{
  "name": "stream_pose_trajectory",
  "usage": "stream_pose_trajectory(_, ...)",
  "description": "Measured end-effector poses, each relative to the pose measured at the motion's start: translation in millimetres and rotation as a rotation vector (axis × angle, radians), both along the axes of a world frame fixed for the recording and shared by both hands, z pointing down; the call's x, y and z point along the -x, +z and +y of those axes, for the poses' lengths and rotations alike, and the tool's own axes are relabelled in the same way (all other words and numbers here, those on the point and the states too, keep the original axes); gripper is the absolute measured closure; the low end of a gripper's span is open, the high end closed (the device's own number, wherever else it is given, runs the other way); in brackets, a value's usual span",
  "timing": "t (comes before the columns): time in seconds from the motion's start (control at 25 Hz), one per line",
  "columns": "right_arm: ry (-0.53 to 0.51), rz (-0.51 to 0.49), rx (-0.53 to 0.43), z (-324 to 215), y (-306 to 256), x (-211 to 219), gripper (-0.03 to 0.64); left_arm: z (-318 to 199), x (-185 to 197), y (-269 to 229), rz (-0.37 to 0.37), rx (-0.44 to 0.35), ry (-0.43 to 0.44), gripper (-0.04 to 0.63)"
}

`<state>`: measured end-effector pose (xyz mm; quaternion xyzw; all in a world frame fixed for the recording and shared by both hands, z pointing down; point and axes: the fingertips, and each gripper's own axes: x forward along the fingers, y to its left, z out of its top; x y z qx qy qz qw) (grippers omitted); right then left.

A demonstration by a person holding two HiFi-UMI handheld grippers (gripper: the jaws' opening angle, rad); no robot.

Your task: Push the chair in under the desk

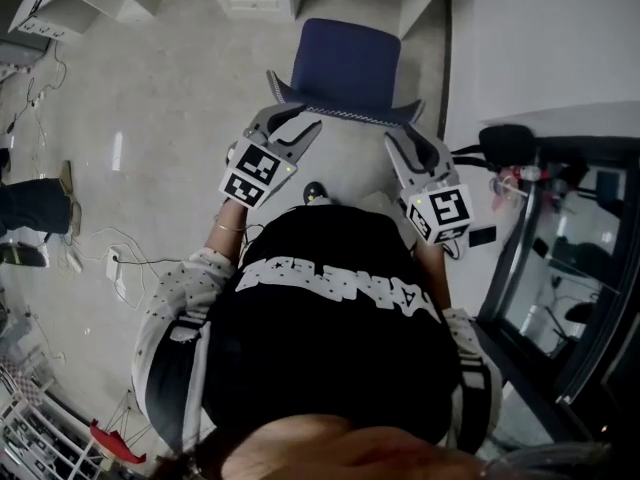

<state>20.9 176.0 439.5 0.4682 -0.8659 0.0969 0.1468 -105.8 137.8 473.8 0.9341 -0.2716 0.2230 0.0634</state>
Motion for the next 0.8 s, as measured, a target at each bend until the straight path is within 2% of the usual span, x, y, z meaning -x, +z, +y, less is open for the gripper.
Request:
stream_pose_trajectory(0.2,-0.015,0.078,0.069,2,27,-4,0.445,-3,-7,27,-0.053,0.059,0.024,0.400)
stream_pose_trajectory(0.52,-0.068,0.192,0.129,-16,66,-4,0.420,-12,-8,70,-0.313,-0.002,0.076,0.365)
stream_pose_trajectory(0.72,-0.112,0.295,0.164,-26,89,2,0.403,-20,-8,92,-0.451,-0.050,0.124,0.360)
stream_pose_trajectory(0.8,-0.120,0.331,0.178,-28,100,0,0.402,-21,-9,101,-0.484,-0.061,0.141,0.360)
